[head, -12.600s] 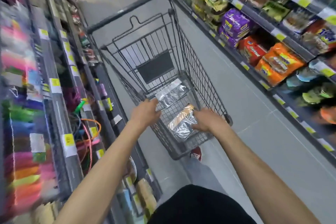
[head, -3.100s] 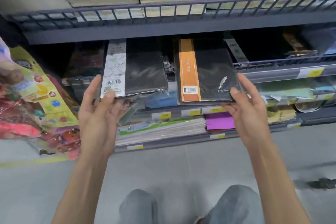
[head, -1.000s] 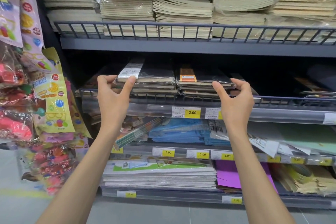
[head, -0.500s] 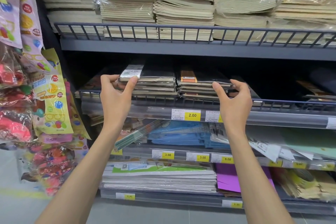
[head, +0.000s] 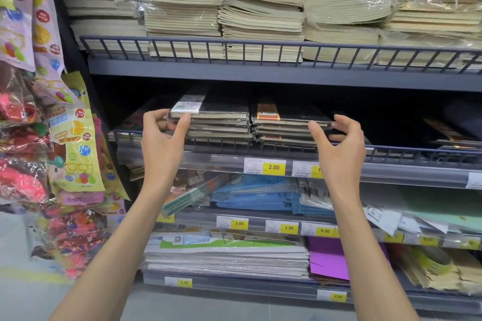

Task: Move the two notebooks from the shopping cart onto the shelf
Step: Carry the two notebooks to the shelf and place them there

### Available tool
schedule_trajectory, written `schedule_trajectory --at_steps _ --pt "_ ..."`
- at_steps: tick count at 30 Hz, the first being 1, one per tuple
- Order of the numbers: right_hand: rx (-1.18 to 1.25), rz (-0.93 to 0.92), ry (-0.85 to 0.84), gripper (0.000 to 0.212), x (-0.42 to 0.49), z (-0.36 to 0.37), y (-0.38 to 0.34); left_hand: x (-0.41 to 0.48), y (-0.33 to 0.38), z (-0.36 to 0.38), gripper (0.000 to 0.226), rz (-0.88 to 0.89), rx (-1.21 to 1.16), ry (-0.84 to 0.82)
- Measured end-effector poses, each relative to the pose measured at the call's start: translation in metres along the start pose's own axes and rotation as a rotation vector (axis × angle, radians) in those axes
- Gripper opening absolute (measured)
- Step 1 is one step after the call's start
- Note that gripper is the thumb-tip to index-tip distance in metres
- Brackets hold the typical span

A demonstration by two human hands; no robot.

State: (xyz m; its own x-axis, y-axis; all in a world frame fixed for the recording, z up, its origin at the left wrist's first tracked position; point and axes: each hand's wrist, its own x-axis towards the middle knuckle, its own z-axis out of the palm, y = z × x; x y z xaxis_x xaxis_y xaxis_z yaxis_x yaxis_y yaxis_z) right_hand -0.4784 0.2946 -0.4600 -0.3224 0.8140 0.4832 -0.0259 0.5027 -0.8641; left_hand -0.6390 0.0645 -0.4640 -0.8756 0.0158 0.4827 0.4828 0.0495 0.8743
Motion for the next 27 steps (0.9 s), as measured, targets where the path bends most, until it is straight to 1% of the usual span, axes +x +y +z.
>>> schedule_trajectory --at_steps 5,7,10,12,17,20,23,27 --pt "0.029 -0.016 -0.003 0.058 -0.004 -0.007 0.005 -0.013 0.001 -0.01 0.04 -0.04 -0.025 0.045" --pt "0.042 -0.017 -0.012 0.058 -0.003 -0.01 0.007 -0.023 0.001 -0.011 0.031 -0.049 -0.031 0.053" --pt "0.049 -0.017 -0.037 0.057 0.0 -0.015 0.013 -0.043 0.001 -0.003 0.013 -0.053 -0.03 0.016" --pt "0.059 -0.026 -0.053 0.055 0.002 -0.016 0.016 -0.056 0.002 0.007 0.008 -0.056 -0.042 -0.02" --pt "0.057 -0.06 -0.067 0.052 0.003 -0.017 0.017 -0.073 0.012 0.04 0.006 -0.035 -0.032 -0.12" --pt "0.063 -0.088 -0.033 0.049 -0.007 -0.017 0.011 -0.07 0.013 0.042 0.006 -0.033 -0.047 -0.079" --pt "0.066 -0.154 -0.002 0.042 -0.024 -0.013 0.002 -0.065 0.008 0.029 0.007 -0.032 -0.05 -0.019" --pt "0.109 -0.198 -0.053 0.035 -0.047 0.009 -0.011 -0.052 0.002 0.013 0.016 0.01 -0.051 0.061"
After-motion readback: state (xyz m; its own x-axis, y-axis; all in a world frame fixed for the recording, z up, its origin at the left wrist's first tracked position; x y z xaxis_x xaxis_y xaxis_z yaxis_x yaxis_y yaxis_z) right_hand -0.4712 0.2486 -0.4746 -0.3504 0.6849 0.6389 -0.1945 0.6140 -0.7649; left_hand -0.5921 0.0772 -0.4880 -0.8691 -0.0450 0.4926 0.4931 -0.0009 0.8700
